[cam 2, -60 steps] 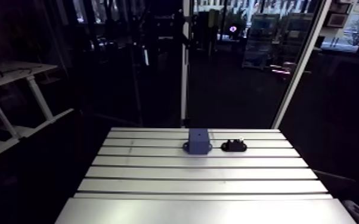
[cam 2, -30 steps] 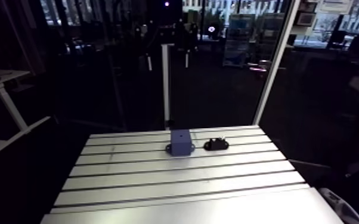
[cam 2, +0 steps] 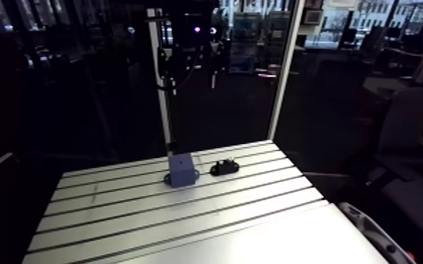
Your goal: Pick up the M10 bolt and insert it into the hole until fully seated.
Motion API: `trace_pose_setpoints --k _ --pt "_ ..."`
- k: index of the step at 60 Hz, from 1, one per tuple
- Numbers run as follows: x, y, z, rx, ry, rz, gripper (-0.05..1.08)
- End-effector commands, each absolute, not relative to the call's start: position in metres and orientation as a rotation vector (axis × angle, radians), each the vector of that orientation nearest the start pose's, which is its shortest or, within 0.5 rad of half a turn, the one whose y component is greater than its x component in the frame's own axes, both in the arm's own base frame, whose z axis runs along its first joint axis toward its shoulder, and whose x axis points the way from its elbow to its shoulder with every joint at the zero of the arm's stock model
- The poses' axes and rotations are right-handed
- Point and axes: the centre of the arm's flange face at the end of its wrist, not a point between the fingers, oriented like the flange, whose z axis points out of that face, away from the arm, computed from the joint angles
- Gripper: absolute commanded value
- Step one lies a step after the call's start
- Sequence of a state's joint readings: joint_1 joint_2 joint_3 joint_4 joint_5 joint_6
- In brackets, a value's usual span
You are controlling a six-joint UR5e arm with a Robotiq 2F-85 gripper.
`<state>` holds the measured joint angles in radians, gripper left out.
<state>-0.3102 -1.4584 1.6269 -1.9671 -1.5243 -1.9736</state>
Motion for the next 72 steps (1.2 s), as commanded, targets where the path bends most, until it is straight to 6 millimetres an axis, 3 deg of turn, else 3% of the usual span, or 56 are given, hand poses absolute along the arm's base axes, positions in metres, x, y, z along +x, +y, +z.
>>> trace_pose_setpoints --k 1,39,64,72 --pt "-0.566 0.098 0.417 -0.159 3.440 -0.029 0.01" --pt "-0.574 0.124 0.345 -0.164 3.429 -0.029 0.02" --pt "-0.582 0.136 0.303 -0.113 3.402 -0.049 0.31" --pt "-0.584 0.139 0.295 -0.107 3.396 -0.051 0.35"
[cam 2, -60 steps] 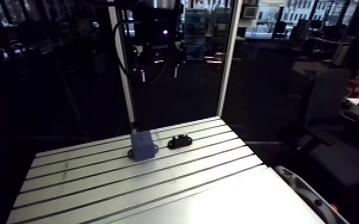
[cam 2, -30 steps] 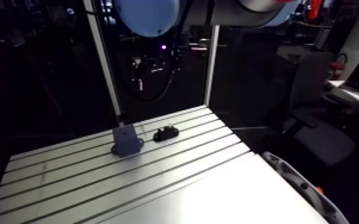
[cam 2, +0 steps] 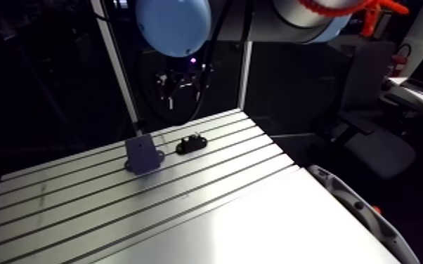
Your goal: Pick up the M10 bolt and insert it into the hole until fully seated.
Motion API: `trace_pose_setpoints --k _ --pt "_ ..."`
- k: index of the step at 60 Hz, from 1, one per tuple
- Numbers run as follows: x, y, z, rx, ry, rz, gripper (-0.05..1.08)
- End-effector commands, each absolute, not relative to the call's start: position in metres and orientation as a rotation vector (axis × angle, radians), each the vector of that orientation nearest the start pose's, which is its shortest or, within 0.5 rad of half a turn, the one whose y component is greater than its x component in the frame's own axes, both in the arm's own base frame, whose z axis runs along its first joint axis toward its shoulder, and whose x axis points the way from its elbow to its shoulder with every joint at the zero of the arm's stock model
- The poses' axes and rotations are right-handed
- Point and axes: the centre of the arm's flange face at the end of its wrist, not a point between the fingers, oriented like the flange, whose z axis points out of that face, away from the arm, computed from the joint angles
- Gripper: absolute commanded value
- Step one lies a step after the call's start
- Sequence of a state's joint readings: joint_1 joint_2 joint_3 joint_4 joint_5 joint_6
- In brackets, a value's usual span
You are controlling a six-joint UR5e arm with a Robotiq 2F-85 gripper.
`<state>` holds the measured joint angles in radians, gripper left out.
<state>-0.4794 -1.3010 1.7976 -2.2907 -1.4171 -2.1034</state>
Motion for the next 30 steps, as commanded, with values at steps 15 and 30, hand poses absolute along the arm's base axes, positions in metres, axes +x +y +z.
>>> trace_pose_setpoints --k 15,30 --pt "-0.588 0.144 0.286 -0.090 3.378 -0.043 0.40" --pt "-0.590 0.148 0.282 -0.082 3.371 -0.039 0.44"
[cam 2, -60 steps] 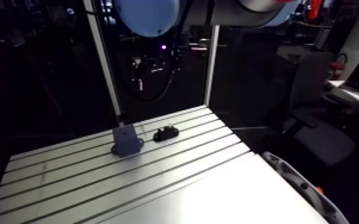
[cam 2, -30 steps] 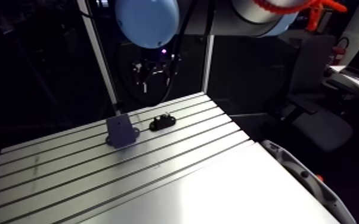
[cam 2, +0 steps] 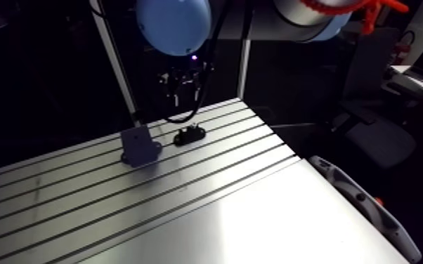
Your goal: Pick up the M10 bolt and insert it into the hole until fully seated.
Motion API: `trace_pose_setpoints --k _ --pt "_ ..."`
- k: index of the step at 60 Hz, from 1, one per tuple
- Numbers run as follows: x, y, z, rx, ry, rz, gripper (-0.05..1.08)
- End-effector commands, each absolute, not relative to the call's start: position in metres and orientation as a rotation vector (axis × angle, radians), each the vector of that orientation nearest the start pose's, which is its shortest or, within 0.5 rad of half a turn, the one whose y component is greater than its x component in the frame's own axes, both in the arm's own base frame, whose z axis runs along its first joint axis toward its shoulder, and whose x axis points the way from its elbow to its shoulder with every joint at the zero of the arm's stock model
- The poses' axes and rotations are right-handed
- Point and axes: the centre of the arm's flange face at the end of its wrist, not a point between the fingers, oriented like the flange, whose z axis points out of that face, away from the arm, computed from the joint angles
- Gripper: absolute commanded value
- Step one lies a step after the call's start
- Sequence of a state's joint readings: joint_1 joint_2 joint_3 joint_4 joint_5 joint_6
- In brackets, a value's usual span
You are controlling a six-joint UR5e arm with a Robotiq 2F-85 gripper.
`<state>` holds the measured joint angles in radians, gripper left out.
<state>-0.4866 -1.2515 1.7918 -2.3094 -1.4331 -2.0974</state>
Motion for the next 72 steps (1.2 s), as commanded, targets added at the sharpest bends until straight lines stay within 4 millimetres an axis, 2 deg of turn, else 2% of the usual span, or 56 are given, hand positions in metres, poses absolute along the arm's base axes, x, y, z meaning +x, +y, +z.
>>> trace_pose_setpoints --k 1,72 --pt "-0.590 0.148 0.282 -0.082 3.371 -0.039 0.44" --pt "-0.592 0.165 0.246 0.030 3.296 -0.006 0.49"
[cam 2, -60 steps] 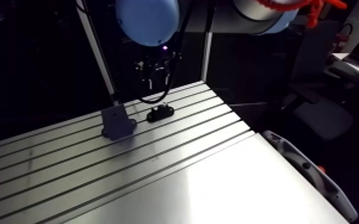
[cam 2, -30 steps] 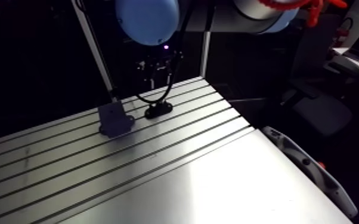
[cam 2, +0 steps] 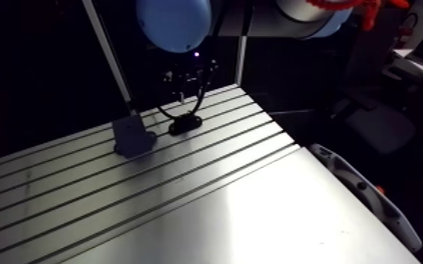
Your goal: Pick up the M10 bolt and insert it into the hole until fully seated.
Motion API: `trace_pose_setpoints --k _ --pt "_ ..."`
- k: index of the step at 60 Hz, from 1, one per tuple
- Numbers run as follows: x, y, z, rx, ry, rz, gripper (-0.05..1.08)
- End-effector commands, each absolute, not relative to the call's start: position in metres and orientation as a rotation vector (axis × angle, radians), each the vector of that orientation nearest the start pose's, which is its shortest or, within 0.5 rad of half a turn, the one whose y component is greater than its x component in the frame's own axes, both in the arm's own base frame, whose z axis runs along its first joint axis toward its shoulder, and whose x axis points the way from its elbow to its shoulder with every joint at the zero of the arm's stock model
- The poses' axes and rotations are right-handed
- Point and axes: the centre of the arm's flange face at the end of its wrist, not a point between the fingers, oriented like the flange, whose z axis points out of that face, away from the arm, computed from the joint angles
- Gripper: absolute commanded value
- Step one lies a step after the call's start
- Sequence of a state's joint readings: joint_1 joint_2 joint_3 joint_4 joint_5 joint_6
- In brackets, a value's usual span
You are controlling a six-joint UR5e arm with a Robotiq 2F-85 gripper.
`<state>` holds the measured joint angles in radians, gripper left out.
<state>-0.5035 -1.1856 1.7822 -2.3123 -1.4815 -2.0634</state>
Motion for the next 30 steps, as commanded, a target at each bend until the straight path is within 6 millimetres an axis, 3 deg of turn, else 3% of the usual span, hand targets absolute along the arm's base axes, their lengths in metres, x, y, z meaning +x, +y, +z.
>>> trace_pose_setpoints --k 1,30 --pt "-0.592 0.165 0.246 0.030 3.296 -0.006 0.49" --pt "-0.595 0.166 0.233 0.070 3.277 -0.022 0.50"
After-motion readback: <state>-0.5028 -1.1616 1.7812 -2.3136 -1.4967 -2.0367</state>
